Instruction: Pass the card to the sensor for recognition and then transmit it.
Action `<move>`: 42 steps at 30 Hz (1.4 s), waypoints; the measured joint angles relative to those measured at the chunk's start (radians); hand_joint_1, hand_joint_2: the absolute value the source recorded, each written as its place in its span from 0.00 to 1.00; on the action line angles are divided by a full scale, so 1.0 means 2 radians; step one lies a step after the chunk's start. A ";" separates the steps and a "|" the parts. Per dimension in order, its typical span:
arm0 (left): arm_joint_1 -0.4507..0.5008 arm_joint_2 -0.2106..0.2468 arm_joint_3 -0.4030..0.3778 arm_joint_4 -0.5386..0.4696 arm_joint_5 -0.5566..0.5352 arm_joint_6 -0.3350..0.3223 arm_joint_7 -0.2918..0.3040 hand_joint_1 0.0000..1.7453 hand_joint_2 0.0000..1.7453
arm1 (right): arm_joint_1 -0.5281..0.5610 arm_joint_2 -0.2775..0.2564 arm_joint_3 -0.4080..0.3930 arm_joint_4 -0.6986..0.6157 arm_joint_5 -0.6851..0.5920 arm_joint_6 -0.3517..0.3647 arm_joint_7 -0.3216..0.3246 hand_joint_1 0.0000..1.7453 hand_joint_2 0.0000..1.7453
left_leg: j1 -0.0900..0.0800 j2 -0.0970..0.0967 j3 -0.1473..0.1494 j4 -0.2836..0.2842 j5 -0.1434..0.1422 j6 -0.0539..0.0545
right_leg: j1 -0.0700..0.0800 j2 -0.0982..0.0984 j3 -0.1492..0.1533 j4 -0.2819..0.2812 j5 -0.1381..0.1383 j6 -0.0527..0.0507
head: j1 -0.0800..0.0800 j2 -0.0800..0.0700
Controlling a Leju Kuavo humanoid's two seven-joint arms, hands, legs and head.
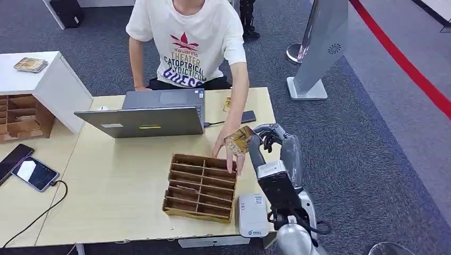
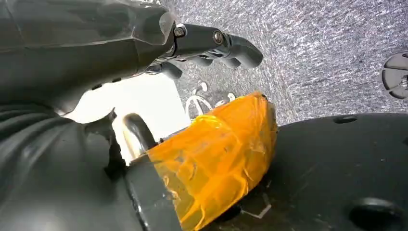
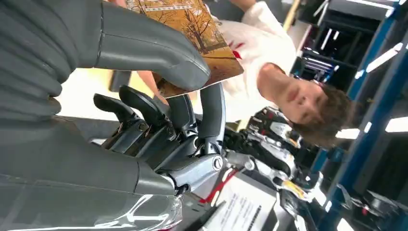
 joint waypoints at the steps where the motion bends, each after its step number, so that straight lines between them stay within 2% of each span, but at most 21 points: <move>1: 0.000 0.000 -0.001 0.000 -0.001 0.000 0.000 0.00 0.00 | -0.003 0.000 -0.002 -0.003 0.000 0.000 0.000 1.00 1.00 | 0.000 0.000 0.000 0.000 0.000 0.000 | 0.000 0.000 0.000 0.000 0.000 0.000 | 0.000 0.000; 13: -0.001 0.003 -0.017 0.000 -0.010 -0.001 0.000 0.00 0.00 | -0.044 -0.001 -0.006 -0.015 0.001 0.001 -0.004 1.00 1.00 | 0.000 0.000 0.000 0.000 0.000 0.000 | 0.000 0.000 0.000 0.000 0.000 0.000 | 0.000 0.000; 26: -0.006 0.007 -0.034 0.000 -0.021 -0.004 0.005 0.00 0.00 | -0.114 0.000 0.009 0.000 0.008 0.033 0.027 1.00 1.00 | 0.000 0.000 0.000 0.000 0.000 0.000 | 0.000 0.000 0.000 0.000 0.000 0.000 | 0.000 0.000; 36: -0.014 0.012 -0.059 0.000 -0.045 -0.016 0.015 0.00 0.00 | -0.227 0.018 0.023 0.086 0.064 0.083 0.095 1.00 1.00 | 0.000 0.000 0.000 0.000 0.001 0.000 | 0.000 0.000 0.000 0.000 0.001 0.000 | 0.000 0.000; 42: -0.019 0.014 -0.074 0.000 -0.054 -0.022 0.019 0.00 0.00 | -0.290 0.039 0.028 0.163 0.102 0.103 0.115 1.00 1.00 | 0.000 0.000 0.000 0.000 0.001 0.000 | 0.000 0.000 0.000 0.000 0.001 0.000 | 0.000 0.000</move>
